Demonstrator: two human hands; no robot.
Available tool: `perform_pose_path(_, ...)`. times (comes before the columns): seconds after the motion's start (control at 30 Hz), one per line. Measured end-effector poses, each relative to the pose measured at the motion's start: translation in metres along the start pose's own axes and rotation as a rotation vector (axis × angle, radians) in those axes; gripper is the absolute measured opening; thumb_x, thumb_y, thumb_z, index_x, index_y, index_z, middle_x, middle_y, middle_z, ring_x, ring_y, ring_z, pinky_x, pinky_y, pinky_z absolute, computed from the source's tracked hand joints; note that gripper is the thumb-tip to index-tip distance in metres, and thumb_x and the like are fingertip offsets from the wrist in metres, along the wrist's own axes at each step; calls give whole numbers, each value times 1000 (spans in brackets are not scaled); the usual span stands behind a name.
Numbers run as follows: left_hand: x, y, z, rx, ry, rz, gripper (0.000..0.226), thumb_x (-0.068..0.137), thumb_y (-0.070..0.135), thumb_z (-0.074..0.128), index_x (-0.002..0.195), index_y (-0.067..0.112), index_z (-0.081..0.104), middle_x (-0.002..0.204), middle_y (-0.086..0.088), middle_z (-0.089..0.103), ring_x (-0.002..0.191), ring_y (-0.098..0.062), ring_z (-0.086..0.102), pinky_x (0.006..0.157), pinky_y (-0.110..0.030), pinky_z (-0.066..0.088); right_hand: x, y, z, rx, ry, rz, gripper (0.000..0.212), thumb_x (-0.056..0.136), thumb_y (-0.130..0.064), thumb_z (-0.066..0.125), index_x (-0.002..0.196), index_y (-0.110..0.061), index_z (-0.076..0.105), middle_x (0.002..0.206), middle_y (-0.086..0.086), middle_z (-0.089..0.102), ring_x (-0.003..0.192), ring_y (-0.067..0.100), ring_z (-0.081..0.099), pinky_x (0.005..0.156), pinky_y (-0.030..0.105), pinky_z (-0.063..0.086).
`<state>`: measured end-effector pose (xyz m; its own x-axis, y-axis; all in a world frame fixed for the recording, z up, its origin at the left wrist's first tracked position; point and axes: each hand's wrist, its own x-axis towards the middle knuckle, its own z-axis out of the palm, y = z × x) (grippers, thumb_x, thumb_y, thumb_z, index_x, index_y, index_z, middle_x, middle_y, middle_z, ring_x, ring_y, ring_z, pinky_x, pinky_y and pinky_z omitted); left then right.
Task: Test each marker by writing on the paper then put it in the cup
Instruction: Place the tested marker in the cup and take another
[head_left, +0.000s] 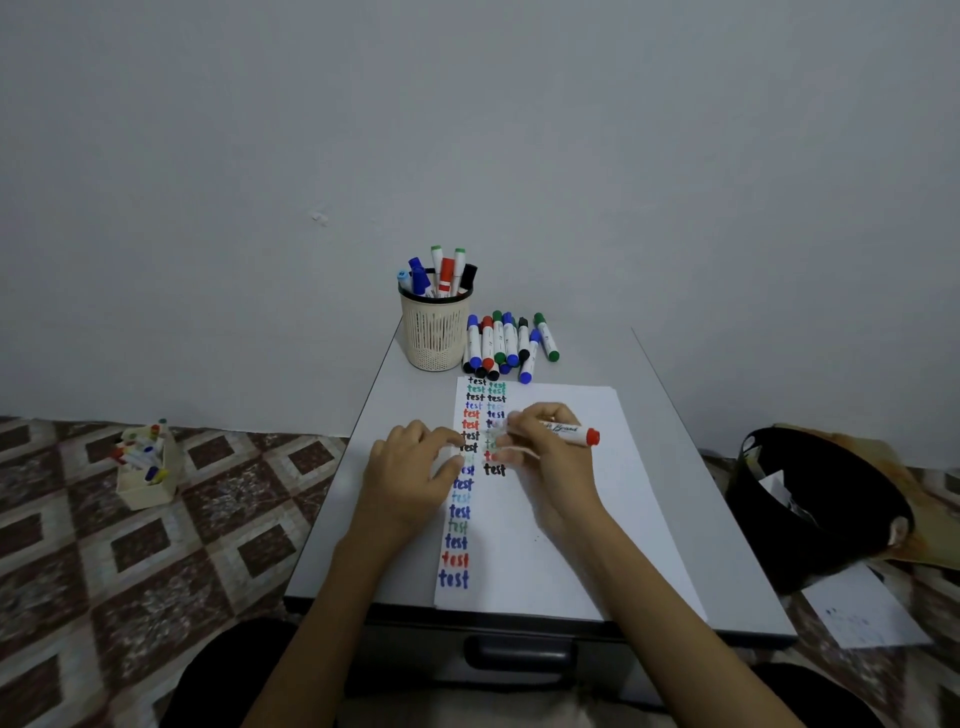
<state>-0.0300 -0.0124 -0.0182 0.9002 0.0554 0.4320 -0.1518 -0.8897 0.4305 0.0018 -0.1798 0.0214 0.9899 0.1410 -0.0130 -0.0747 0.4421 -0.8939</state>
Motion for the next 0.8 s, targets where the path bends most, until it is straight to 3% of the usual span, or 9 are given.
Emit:
perform_pose_path(0.2,2,2,0,-10,-49,-38,42,81,50,36,110,27,57,89,5,50,89,-13,48,82,-32,35,2,2,-8,-126,-51,-18,11,81,9,65,82,-1,61,85,20,67,71,28,65,58,31,55)
perform_pose_path(0.37,2,3,0,-18,-34,-42,42,81,48,38,110,27,58,86,6,50,85,-13,46,80,-33,36,6,2,0,-210,-56,-21,29,79,9,69,68,-8,48,55,6,57,45,14,54,45,26,44)
perform_pose_path(0.5,2,2,1,-12,-21,-43,46,80,53,34,109,28,58,84,7,50,84,-12,47,79,-31,36,8,9,3,-424,-46,-71,33,78,13,64,65,-10,44,54,-8,59,62,10,62,55,26,53)
perform_pose_path(0.6,1,1,2,-12,10,-29,51,77,56,29,105,28,60,78,7,49,79,-13,48,76,-32,37,10,13,1,-455,-48,-90,34,74,14,63,64,-11,44,64,6,59,75,22,63,65,35,56)
perform_pose_path(0.67,1,2,2,-9,30,-21,49,78,55,31,103,26,61,75,7,49,76,-14,48,74,-33,38,10,13,0,-481,-53,-97,34,73,14,65,63,-12,44,69,14,58,76,24,62,63,34,55)
perform_pose_path(0.8,0,1,4,13,76,15,41,81,50,38,98,23,64,71,5,52,70,-15,50,69,-33,42,8,12,1,-533,-72,-97,32,75,10,68,65,-11,46,73,7,65,78,18,67,59,25,56)
